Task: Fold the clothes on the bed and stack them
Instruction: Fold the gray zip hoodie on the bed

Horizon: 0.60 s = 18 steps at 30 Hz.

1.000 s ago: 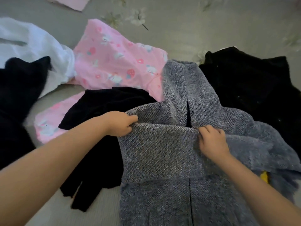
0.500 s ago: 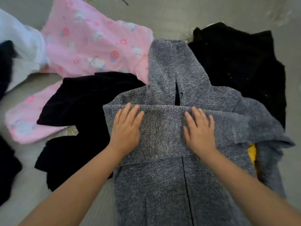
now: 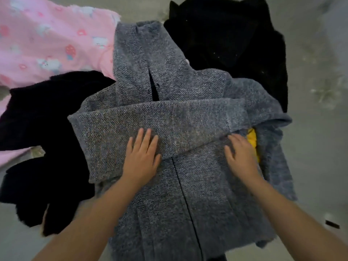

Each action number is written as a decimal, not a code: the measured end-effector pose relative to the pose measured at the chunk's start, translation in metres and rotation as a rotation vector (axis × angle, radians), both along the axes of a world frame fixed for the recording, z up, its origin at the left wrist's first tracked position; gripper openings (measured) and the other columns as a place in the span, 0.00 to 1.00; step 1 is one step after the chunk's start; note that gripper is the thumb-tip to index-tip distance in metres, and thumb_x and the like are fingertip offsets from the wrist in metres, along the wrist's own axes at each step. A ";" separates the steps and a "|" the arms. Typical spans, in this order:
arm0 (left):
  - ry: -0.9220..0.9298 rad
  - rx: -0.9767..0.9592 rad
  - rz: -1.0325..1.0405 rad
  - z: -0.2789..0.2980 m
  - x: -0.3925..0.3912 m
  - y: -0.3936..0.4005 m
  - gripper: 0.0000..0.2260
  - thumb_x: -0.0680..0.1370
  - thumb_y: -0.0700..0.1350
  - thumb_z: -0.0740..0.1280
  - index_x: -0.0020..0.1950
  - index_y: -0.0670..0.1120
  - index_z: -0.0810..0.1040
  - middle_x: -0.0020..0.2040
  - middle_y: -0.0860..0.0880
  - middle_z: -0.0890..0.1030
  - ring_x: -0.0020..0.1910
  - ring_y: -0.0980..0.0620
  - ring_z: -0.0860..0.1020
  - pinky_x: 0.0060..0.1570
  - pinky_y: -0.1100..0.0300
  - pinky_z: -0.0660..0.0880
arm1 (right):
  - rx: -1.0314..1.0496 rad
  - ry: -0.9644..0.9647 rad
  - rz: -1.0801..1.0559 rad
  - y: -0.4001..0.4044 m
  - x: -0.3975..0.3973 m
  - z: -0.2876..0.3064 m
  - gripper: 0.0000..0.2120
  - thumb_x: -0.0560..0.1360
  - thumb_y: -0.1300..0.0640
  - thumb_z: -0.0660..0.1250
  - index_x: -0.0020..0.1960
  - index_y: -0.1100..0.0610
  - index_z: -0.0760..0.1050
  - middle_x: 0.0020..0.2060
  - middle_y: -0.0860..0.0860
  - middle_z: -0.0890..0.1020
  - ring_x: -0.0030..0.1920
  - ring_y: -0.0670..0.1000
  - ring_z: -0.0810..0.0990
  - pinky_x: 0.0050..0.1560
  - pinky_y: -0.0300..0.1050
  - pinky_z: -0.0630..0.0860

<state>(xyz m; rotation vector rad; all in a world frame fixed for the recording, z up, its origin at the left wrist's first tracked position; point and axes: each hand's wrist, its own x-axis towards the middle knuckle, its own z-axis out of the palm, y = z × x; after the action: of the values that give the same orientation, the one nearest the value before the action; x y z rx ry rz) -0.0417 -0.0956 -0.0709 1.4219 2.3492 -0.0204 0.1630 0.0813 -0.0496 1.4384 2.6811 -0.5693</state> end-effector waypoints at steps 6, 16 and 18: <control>-0.039 0.003 -0.083 -0.011 0.078 0.078 0.26 0.81 0.54 0.48 0.76 0.48 0.43 0.76 0.47 0.40 0.68 0.51 0.29 0.70 0.52 0.35 | -0.129 0.008 -0.591 0.069 0.107 -0.002 0.22 0.72 0.53 0.69 0.59 0.67 0.72 0.54 0.66 0.77 0.55 0.65 0.75 0.53 0.57 0.73; 0.052 -0.304 0.100 -0.009 0.134 0.131 0.26 0.81 0.57 0.46 0.76 0.49 0.42 0.76 0.49 0.41 0.75 0.49 0.40 0.71 0.46 0.43 | -0.369 0.193 -0.671 0.127 0.133 -0.029 0.14 0.76 0.57 0.63 0.33 0.60 0.70 0.36 0.57 0.76 0.38 0.54 0.74 0.35 0.43 0.63; 0.052 -0.319 0.120 -0.002 0.136 0.143 0.26 0.81 0.56 0.46 0.76 0.49 0.44 0.76 0.48 0.42 0.75 0.48 0.40 0.72 0.47 0.44 | -0.406 0.390 -0.883 0.147 0.144 -0.014 0.11 0.77 0.60 0.61 0.39 0.62 0.76 0.36 0.57 0.78 0.34 0.55 0.76 0.39 0.46 0.70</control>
<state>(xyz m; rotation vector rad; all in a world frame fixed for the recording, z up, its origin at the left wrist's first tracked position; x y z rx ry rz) 0.0946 0.0471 -0.0732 1.1378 2.3397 -0.3848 0.3073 0.2285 -0.0636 2.4988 1.7917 -1.4505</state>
